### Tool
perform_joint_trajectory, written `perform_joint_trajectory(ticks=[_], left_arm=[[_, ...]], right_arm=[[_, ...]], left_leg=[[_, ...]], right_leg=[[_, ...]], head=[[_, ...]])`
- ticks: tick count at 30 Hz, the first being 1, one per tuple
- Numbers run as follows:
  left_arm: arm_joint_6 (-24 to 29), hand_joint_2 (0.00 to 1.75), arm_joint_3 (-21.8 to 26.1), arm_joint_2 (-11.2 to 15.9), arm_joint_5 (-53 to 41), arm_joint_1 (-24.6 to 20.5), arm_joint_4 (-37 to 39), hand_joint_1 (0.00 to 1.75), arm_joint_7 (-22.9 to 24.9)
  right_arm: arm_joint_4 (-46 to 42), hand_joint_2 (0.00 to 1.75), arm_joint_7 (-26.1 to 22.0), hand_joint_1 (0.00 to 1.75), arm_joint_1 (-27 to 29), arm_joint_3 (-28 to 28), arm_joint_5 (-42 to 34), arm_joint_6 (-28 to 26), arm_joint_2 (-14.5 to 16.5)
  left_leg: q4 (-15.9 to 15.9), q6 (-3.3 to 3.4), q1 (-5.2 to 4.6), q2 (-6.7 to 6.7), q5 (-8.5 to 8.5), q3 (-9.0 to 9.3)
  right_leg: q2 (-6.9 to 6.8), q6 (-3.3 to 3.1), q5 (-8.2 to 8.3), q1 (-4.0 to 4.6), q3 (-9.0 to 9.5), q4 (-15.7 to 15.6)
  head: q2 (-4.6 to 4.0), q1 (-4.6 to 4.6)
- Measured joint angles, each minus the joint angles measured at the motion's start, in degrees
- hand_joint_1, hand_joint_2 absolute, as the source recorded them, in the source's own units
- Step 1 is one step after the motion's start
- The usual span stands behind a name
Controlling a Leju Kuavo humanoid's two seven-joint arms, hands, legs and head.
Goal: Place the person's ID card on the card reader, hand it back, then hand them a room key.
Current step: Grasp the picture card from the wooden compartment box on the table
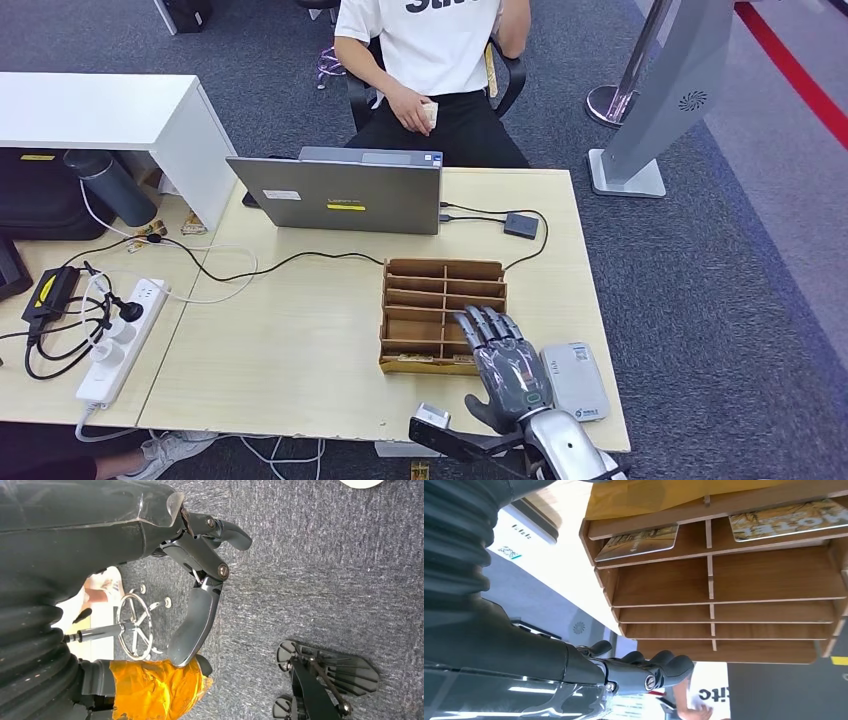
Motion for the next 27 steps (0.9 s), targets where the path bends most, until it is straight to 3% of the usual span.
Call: perform_joint_trajectory(ticks=[8, 27], left_arm=[[0.0, 1.75, 0.0, 0.0, 0.0, 0.0, 0.0, 0.00, 0.2], [0.0, 1.75, 0.0, 0.0, 0.0, -0.1, 0.0, 0.00, 0.4]], right_arm=[[1.6, 1.75, 0.3, 0.00, 0.0, -2.5, 0.5, 0.5, 2.0], [4.8, 1.75, 0.2, 0.00, -0.1, -4.5, 0.5, 0.4, 3.4]], left_leg=[[0.0, 0.00, 0.00, 0.00, 0.00, 0.00], [0.0, 0.00, 0.00, 0.00, 0.00, 0.00]], right_leg=[[0.00, 0.00, 0.00, 0.00, 0.00, 0.0], [0.00, 0.00, 0.00, 0.00, 0.00, 0.0]], head=[[0.00, 0.00], [0.00, 0.00]])
